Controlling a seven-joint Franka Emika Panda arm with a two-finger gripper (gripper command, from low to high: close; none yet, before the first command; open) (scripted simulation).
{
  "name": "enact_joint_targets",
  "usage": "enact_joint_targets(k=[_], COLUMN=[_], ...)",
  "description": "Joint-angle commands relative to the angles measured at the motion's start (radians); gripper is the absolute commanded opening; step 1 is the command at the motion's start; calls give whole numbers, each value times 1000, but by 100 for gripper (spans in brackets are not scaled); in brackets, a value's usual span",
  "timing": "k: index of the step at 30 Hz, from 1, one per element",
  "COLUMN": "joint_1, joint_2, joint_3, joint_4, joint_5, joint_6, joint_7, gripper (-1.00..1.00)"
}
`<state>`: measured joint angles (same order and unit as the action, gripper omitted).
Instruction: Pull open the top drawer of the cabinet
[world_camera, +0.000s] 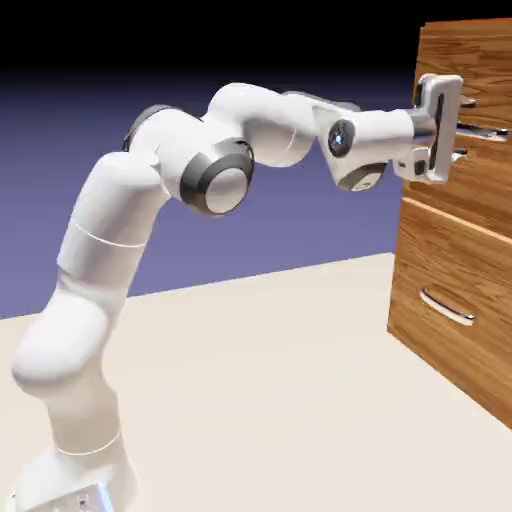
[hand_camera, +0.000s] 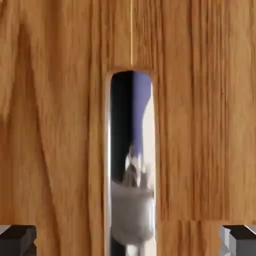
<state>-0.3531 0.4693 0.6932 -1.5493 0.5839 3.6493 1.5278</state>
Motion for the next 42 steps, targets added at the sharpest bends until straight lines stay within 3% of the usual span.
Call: enact_joint_targets(k=[1, 13, 20, 30, 39, 40, 42], joint_1=[0, -324, -428, -286, -82, -82, -61], joint_2=[0, -290, -482, -796, -1087, -1087, -1123], joint_3=[0, 207, 206, -71, -321, -321, -344], joint_4=[0, -434, -613, -888, -1142, -1142, -1167], joint_5=[0, -196, -372, -659, -815, -815, -830], joint_6=[0, 82, 85, 100, 68, 68, 55], joint_7=[0, 358, 662, 1078, 1238, 1238, 1247], gripper=[-100, -100, -100, -100, -100, 100, 100])
